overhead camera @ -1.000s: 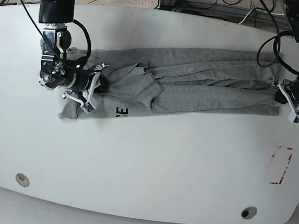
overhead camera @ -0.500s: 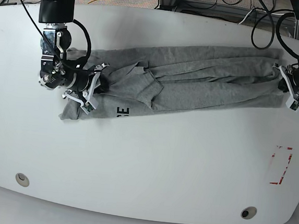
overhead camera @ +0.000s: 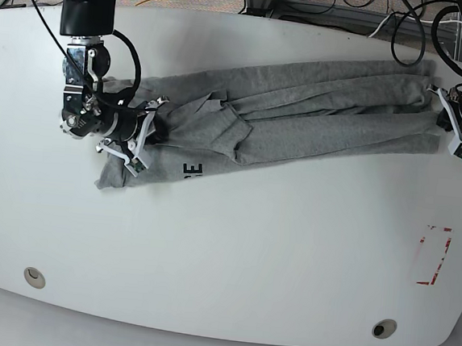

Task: Layout the t-shirt on the table in an organized manner, then fold the t-shirt properly

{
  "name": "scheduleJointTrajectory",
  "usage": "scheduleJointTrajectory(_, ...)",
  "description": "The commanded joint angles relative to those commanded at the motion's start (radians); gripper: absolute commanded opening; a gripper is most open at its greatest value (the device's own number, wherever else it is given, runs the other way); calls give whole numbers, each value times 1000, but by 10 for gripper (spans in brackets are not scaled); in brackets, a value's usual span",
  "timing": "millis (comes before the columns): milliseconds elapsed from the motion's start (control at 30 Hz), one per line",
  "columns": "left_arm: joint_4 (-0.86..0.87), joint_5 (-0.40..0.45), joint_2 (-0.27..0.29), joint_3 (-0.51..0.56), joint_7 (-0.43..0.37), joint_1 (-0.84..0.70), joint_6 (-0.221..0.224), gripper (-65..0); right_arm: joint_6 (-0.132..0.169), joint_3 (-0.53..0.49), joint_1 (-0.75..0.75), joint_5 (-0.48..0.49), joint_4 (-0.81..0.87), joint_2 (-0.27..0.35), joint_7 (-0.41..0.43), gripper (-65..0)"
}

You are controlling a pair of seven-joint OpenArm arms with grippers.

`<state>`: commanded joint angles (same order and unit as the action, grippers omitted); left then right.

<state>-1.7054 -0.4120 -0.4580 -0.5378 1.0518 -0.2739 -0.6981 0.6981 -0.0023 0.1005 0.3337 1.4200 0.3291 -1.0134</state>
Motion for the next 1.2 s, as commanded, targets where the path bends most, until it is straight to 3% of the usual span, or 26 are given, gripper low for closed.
scheduleJointTrajectory(200, -2, -2, 0, 0, 38, 0, 0, -340, 0, 0, 0, 0, 0, 0, 0, -553)
scheduleJointTrajectory(467, -127, -3, 0, -8, 166, 2, 0, -325, 0, 0, 0, 0, 0, 0, 0, -553)
scheduleJointTrajectory(633, -226, -18, 8, -54, 285, 6, 0, -325, 0, 0, 0, 0, 0, 0, 0, -553)
scheduleJointTrajectory(733, -232, -63, 8, -60, 292, 6, 0, -325, 0, 0, 0, 0, 0, 0, 0, -553)
scheduleJointTrajectory(967, -229, -61, 23, -66, 282, 8, 0, -322, 0, 0, 0, 0, -2, 0, 0, -553)
scheduleJointTrajectory(1067, -219, -61, 32, -112, 244, 5, 0, -315, 0, 0, 0, 0, -2, -6, 0, -553)
scheduleJointTrajectory(1200, -150, -66, 41, -150, 236, 9, 0, -267, 0, 0, 0, 0, -2, -14, 0, -553)
